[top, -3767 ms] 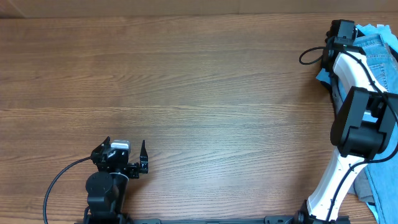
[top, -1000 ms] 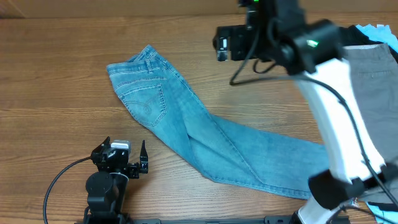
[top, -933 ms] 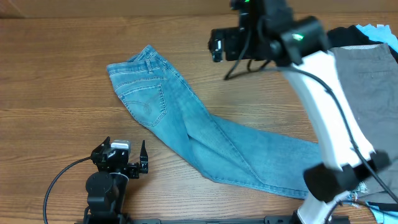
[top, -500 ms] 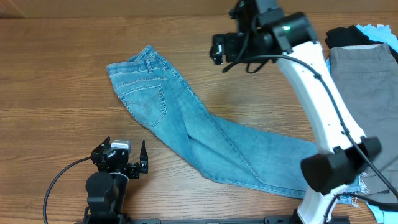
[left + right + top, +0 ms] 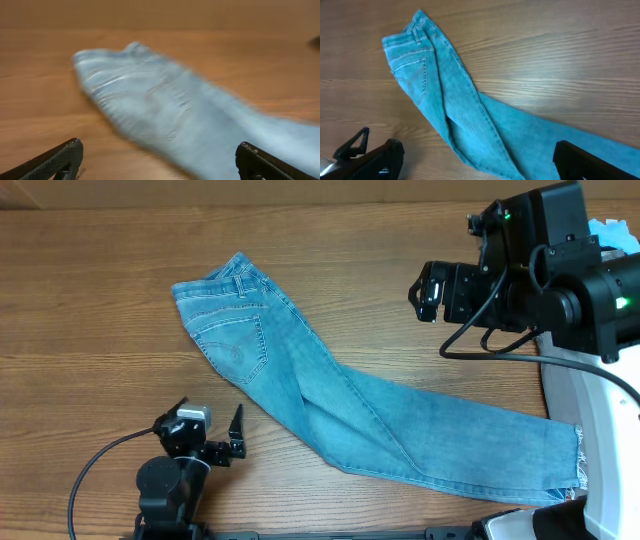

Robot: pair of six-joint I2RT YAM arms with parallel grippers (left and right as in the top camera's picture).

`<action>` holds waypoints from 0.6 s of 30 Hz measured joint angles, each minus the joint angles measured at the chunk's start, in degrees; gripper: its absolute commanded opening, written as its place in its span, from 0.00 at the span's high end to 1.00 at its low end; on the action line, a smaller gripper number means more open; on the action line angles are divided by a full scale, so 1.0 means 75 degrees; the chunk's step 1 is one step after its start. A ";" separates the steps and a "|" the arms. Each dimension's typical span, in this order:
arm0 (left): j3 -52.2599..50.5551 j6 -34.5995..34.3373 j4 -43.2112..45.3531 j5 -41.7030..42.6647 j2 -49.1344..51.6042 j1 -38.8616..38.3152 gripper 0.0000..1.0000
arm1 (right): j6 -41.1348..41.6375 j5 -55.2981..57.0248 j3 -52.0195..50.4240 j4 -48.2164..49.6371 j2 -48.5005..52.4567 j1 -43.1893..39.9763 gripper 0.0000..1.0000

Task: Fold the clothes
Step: 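Release the jeans and raise the right gripper to the upper right, then reach the left gripper to the jeans waistband and grasp it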

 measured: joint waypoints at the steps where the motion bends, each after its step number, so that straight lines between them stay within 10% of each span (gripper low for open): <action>1: -0.0009 -0.0399 0.0367 0.0469 0.0000 0.0000 0.00 | 0.0000 -0.0003 0.0000 -0.0006 0.0015 0.0000 0.00; 18: 0.2897 -0.1533 0.1620 0.2888 0.2556 0.0000 0.00 | 0.0015 0.0029 0.0000 0.0012 0.0023 0.0000 0.00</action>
